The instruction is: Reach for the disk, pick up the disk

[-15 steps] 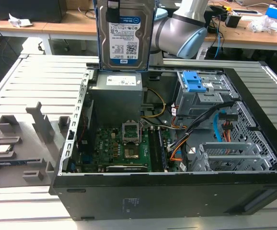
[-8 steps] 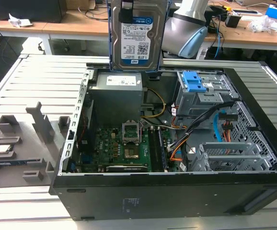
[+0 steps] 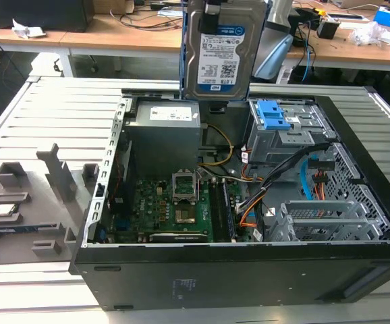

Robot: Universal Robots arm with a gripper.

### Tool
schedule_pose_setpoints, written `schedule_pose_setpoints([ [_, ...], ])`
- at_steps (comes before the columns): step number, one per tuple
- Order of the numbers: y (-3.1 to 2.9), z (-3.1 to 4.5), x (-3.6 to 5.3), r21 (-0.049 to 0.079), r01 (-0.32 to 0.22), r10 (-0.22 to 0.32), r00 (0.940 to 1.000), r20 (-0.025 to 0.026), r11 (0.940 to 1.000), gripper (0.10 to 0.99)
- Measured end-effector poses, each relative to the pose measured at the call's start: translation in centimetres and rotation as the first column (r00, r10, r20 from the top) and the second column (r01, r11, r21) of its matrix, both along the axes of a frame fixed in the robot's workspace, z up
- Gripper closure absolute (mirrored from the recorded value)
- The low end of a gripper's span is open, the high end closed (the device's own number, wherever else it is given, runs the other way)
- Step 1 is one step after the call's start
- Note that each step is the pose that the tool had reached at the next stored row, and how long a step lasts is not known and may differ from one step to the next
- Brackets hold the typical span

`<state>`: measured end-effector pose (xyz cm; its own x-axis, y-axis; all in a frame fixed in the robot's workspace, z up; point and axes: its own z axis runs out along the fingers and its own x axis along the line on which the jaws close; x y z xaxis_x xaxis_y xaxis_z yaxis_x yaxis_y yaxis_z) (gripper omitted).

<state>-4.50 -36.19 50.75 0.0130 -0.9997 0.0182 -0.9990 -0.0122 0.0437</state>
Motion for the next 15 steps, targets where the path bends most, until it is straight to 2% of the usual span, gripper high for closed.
schedule_pose_setpoints([
  [4, 0.00, 0.00, 1.69, 0.000, 0.000, 0.000, 1.0000, -0.0001, 1.0000, 0.722],
  [6, 0.00, 0.00, 2.88, 0.000, 0.000, 0.000, 1.0000, 0.0000, 1.0000, 0.722],
  [10, 0.00, 0.00, 4.29, 0.000, 0.000, 0.000, 1.0000, -0.0001, 1.0000, 0.722],
  [12, 0.00, 0.00, 5.40, 0.000, 0.000, 0.000, 1.0000, 0.0000, 1.0000, 0.722],
  [15, 0.00, 0.00, 6.51, 0.000, 0.000, 0.000, 1.0000, 0.0000, 1.0000, 0.722],
])
